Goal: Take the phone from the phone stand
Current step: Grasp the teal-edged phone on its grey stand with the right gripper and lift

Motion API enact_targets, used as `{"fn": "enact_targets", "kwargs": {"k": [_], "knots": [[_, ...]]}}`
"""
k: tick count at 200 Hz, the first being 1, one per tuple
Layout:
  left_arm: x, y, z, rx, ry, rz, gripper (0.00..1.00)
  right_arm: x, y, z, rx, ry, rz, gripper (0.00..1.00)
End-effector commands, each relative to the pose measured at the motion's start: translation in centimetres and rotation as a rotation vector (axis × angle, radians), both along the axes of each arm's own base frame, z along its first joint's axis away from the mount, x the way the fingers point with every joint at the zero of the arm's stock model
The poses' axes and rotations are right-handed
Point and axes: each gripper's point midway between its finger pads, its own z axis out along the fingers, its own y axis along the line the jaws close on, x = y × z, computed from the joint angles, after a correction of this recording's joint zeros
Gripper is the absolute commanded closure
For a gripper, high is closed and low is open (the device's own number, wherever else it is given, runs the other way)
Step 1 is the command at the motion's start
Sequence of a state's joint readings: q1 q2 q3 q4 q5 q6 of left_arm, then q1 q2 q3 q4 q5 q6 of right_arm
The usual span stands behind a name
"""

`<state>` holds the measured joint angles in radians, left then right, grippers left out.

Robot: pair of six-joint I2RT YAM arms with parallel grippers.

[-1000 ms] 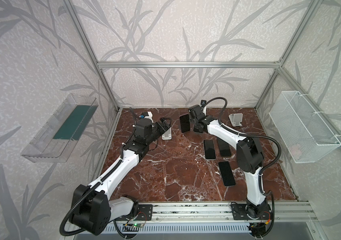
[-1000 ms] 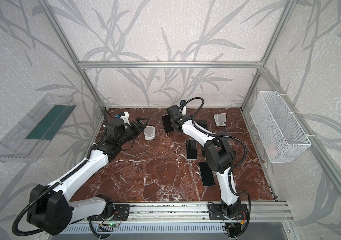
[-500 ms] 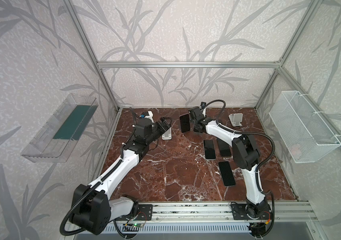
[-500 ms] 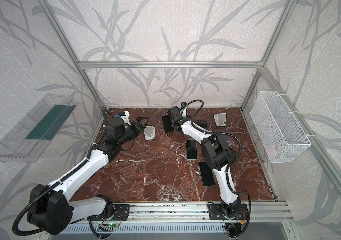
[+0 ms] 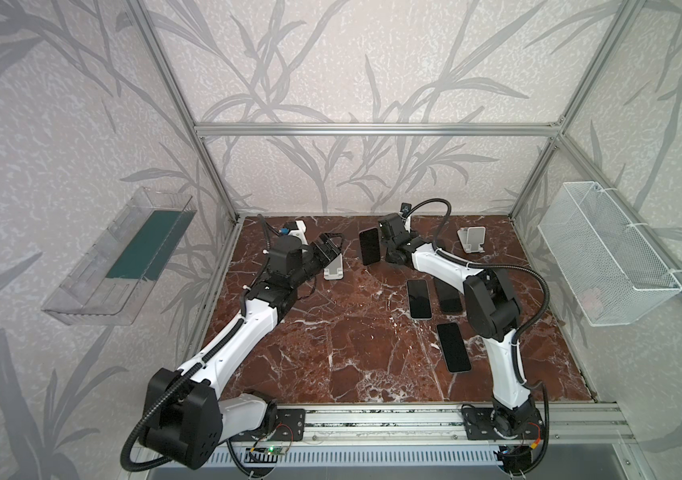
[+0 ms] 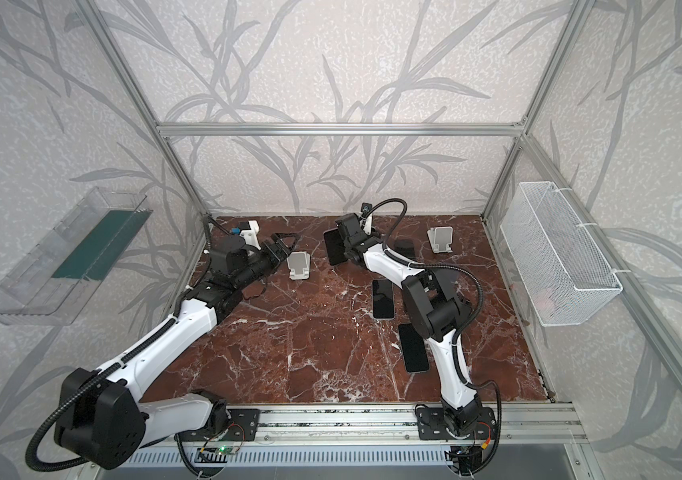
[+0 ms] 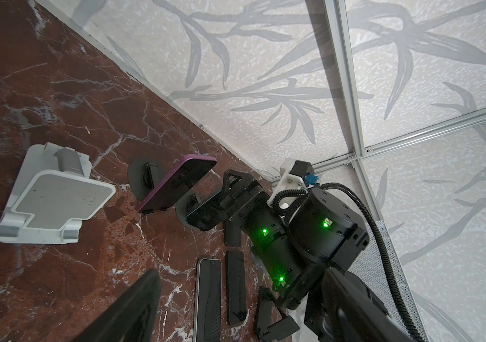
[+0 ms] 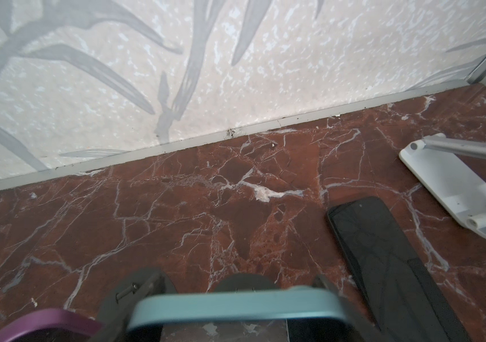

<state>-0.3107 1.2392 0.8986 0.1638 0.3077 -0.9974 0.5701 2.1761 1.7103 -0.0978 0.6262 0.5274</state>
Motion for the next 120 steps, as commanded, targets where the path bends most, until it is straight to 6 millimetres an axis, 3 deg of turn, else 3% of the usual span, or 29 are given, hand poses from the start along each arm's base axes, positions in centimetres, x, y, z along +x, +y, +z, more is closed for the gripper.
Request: {"fn": "enact_targets", "kwargs": {"k": [1, 89, 120], "knots": [[0.3, 0.0, 0.4, -0.022, -0.014, -0.005, 0.14, -0.1, 0.0, 1.9, 0.010, -0.036, 0.022, 0.31], [0.6, 0.1, 0.2, -0.025, -0.013, -0.006, 0.15, -2.7, 0.7, 7.0, 0.053, -0.115, 0.137, 0.34], [0.6, 0.1, 0.0, -0.023, -0.009, -0.006, 0.15, -3.5, 0.6, 7.8, 0.050, -0.114, 0.163, 0.34]]}}
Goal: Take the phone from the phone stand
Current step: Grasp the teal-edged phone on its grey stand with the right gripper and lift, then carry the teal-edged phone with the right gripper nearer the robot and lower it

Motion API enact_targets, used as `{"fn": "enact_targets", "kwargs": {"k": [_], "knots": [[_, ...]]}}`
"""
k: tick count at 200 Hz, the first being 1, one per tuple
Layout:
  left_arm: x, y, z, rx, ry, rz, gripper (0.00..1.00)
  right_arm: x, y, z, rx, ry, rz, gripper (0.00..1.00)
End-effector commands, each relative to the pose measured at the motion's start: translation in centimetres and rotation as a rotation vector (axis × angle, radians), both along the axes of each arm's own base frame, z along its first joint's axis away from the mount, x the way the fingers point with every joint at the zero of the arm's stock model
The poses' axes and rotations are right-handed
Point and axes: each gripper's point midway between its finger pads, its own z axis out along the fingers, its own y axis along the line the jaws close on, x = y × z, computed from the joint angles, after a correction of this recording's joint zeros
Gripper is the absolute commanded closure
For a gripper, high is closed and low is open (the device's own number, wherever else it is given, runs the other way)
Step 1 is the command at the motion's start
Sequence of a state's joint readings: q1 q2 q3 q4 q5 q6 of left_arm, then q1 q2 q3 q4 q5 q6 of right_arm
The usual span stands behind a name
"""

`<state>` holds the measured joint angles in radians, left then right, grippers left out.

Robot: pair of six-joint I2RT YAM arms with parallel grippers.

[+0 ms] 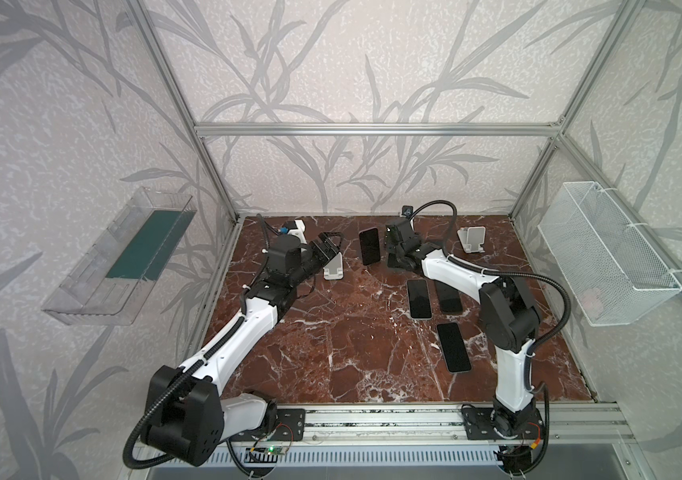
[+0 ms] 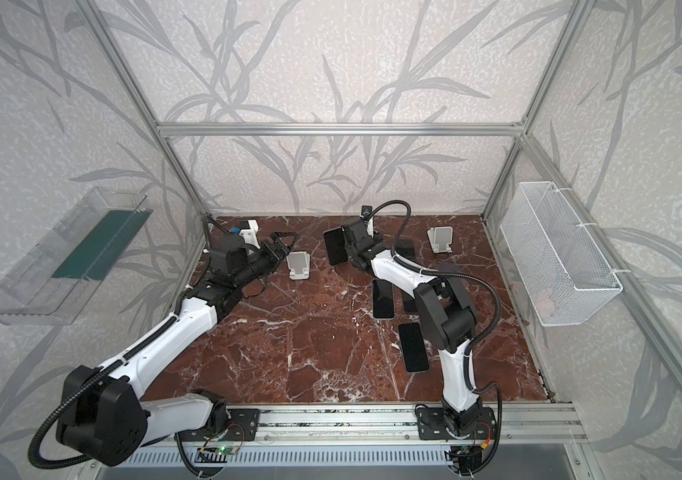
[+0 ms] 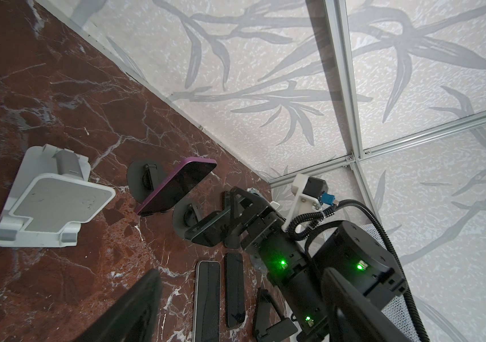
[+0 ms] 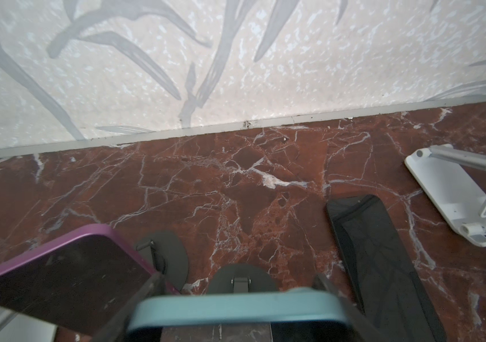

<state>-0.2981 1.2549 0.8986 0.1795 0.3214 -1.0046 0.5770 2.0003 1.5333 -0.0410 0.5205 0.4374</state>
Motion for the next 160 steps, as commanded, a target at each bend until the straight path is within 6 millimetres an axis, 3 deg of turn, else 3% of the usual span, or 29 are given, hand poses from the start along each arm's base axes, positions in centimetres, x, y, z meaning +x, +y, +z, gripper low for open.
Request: {"fn": "enact_targets", "kwargs": {"k": [1, 60, 94, 102, 160], "knots": [[0.2, -0.1, 0.2, -0.015, -0.012, -0.008, 0.15, -0.4, 0.3, 5.2, 0.054, -0.106, 0.026, 0.34], [0.2, -0.4, 0.4, -0.025, -0.017, -0.022, 0.15, -3.0, -1.2, 7.6, 0.014, -0.144, 0.040, 0.34], [0.3, -0.5, 0.2, -0.027, -0.009, -0.025, 0.15, -4.6, -2.2, 7.2, 0.004, -0.135, 0.048, 0.34], [0.3, -0.7, 0.2, -0.038, -0.006, -0.032, 0.15, -5.3, -2.6, 8.4, 0.020, -0.157, 0.049, 0.34], [-1.0, -2.1, 1.6, -0.033, -0.049, -0.073, 0.15, -10.0, -4.1, 9.1, 0.035, -0.154, 0.081, 0.34]]}}
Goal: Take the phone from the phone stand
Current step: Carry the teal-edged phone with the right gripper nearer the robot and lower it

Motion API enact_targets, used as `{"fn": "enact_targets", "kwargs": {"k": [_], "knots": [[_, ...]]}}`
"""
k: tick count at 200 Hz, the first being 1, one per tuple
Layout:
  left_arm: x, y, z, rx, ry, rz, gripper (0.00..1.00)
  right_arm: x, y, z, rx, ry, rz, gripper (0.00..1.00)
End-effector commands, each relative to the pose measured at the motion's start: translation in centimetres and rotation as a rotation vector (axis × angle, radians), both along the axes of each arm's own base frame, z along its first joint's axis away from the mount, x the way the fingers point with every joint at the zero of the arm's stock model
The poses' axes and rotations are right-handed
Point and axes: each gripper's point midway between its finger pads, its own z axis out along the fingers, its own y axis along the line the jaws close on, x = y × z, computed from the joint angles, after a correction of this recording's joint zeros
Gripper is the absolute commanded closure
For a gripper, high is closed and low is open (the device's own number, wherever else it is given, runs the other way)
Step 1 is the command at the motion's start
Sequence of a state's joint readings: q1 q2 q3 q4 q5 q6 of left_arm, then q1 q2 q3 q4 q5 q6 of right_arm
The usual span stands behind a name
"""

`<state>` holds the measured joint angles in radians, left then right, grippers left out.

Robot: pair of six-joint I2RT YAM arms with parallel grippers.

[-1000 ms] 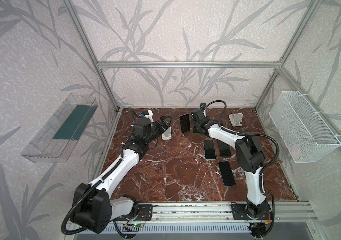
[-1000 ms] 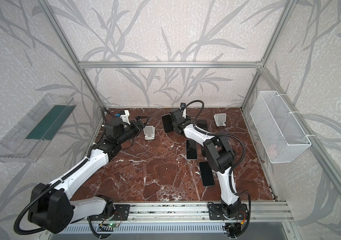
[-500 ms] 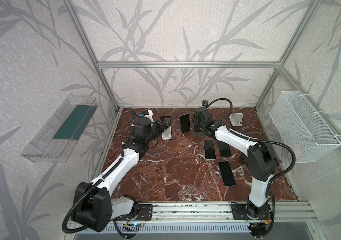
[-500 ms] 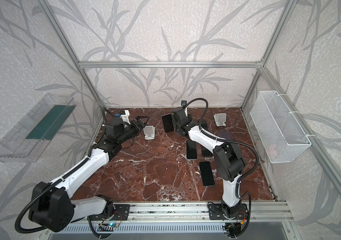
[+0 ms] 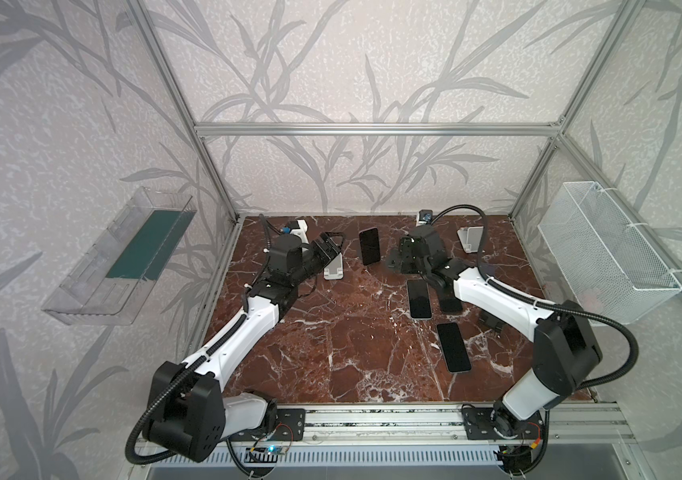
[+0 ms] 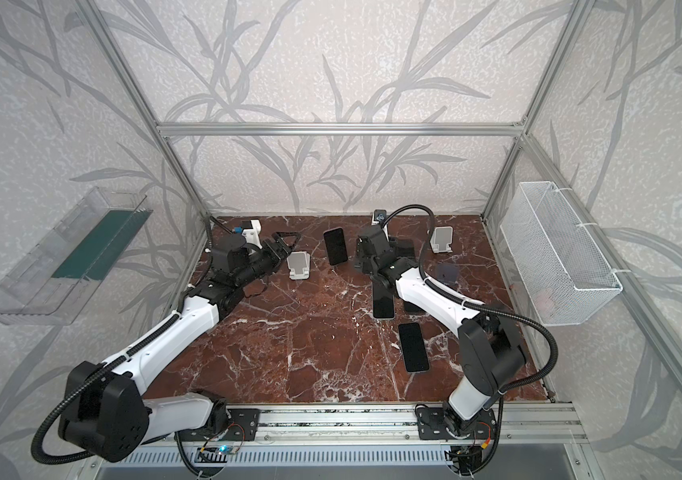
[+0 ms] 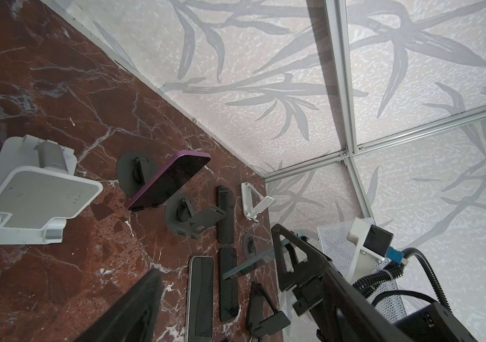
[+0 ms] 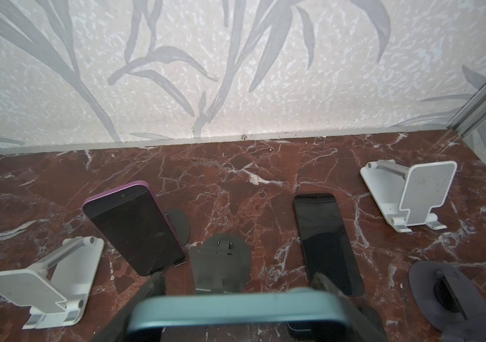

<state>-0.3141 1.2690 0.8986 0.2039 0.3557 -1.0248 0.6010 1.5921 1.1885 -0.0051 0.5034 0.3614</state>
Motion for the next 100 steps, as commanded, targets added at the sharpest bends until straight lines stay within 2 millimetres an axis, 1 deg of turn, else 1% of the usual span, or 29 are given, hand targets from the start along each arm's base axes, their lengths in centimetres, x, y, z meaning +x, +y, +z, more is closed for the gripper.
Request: {"fn": "enact_targets", "kwargs": {"k": [1, 20, 41, 43, 55, 87, 100], "knots": [[-0.8, -0.9, 1.6, -0.005, -0.053, -0.030, 0.16, -2.1, -0.6, 3.3, 0.042, -0.074, 0.010, 0.34], [-1.0, -1.6, 1.3, 0.008, -0.044, -0.047, 0.15, -4.3, -1.3, 2.5, 0.053, -0.044, 0.020, 0.35], [-1.3, -2.2, 1.3, 0.009, -0.048, -0.067, 0.16, -6.9, -2.1, 0.2, 0.065, 0.027, 0.040, 0.34], [-1.3, -2.2, 1.4, 0.011, -0.049, -0.067, 0.16, -7.2, -2.1, 0.3, 0.072, 0.029, 0.042, 0.34], [-1.5, -2.4, 1.3, 0.026, -0.053, -0.068, 0.15, -8.6, -2.3, -0.7, 0.085, 0.074, 0.070, 0.34], [-1.9, -3.0, 1.4, 0.035, -0.057, -0.086, 0.16, -12.3, -1.5, -2.9, 0.069, 0.203, 0.152, 0.35], [-2.0, -3.2, 1.1, 0.041, -0.052, -0.088, 0.16, -13.6, -1.0, -4.4, 0.090, 0.273, 0.183, 0.35]]}}
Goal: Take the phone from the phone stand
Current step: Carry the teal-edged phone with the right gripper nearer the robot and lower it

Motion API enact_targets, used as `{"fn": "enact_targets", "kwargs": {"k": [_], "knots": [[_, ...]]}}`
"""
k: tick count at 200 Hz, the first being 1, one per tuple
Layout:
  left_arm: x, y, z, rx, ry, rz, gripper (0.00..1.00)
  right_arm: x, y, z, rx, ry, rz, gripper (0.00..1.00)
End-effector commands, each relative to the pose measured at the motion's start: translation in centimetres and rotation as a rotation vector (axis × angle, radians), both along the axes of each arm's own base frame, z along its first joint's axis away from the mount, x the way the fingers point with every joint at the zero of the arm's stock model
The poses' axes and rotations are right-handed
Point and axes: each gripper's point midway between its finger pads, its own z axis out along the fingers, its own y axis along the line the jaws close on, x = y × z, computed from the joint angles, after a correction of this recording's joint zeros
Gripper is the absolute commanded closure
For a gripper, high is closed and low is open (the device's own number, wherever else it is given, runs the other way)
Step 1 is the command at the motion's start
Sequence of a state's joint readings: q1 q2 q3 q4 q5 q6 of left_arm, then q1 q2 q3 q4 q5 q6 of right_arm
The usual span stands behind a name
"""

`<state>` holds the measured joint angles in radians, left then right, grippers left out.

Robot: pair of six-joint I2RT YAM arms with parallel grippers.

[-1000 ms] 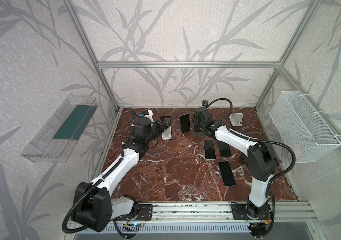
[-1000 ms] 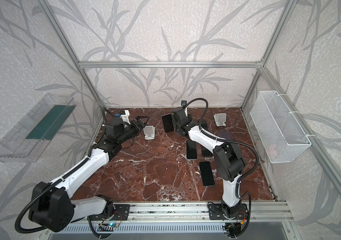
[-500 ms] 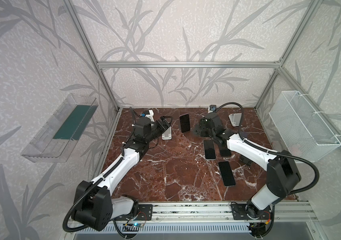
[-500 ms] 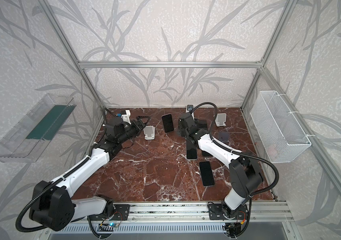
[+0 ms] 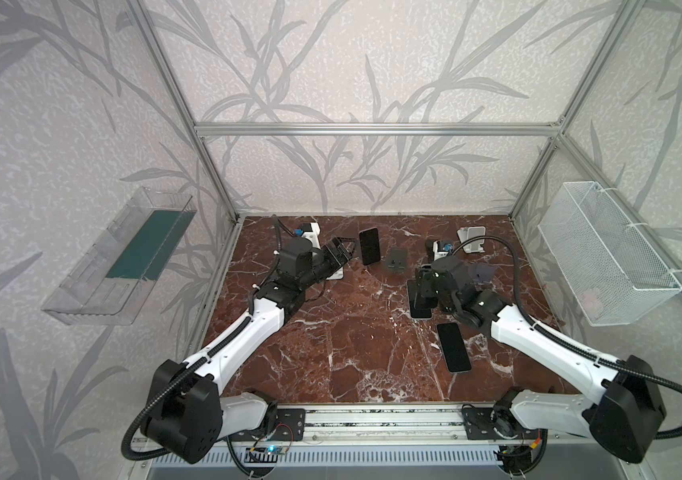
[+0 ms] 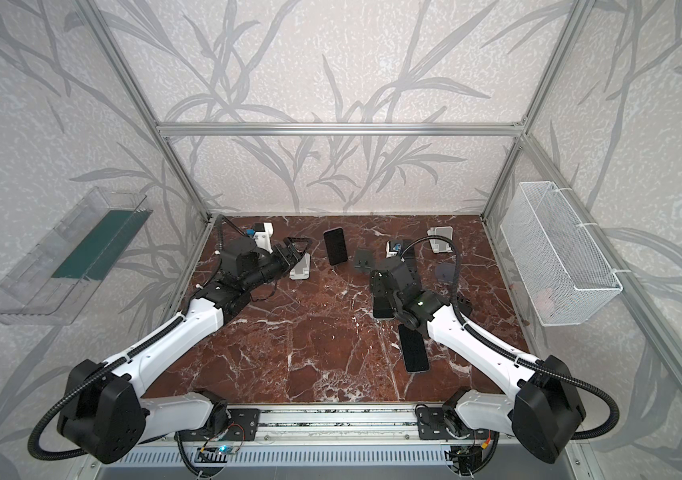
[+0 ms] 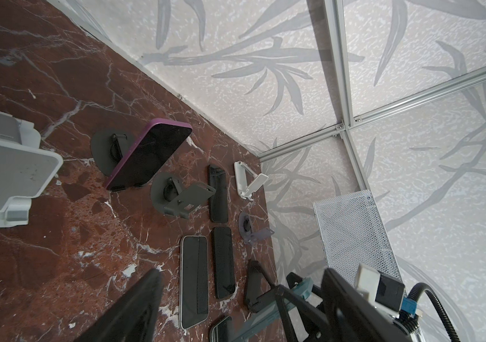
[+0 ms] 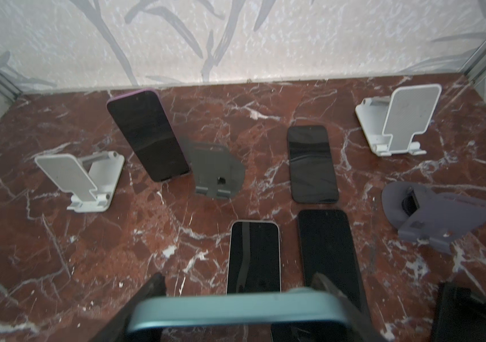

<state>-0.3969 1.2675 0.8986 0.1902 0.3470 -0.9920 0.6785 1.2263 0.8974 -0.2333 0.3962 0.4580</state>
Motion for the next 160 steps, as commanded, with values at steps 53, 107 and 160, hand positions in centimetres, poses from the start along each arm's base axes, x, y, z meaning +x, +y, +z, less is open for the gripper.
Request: {"fn": "enact_targets", "kwargs": {"k": [53, 107, 160], "knots": [[-0.7, -1.0, 0.7, 0.039, -0.036, -0.022, 0.15, -6.1, 1.4, -6.8, 0.096, 0.293, 0.091, 0.35], [-0.8, -1.4, 0.8, 0.043, -0.037, -0.035, 0.15, -8.5, 0.7, -11.2, 0.076, 0.454, 0.048, 0.34], [-0.9, -1.3, 0.9, 0.048, -0.040, -0.035, 0.15, -9.9, 0.9, -14.3, 0.024, 0.552, 0.052, 0.33]]}}
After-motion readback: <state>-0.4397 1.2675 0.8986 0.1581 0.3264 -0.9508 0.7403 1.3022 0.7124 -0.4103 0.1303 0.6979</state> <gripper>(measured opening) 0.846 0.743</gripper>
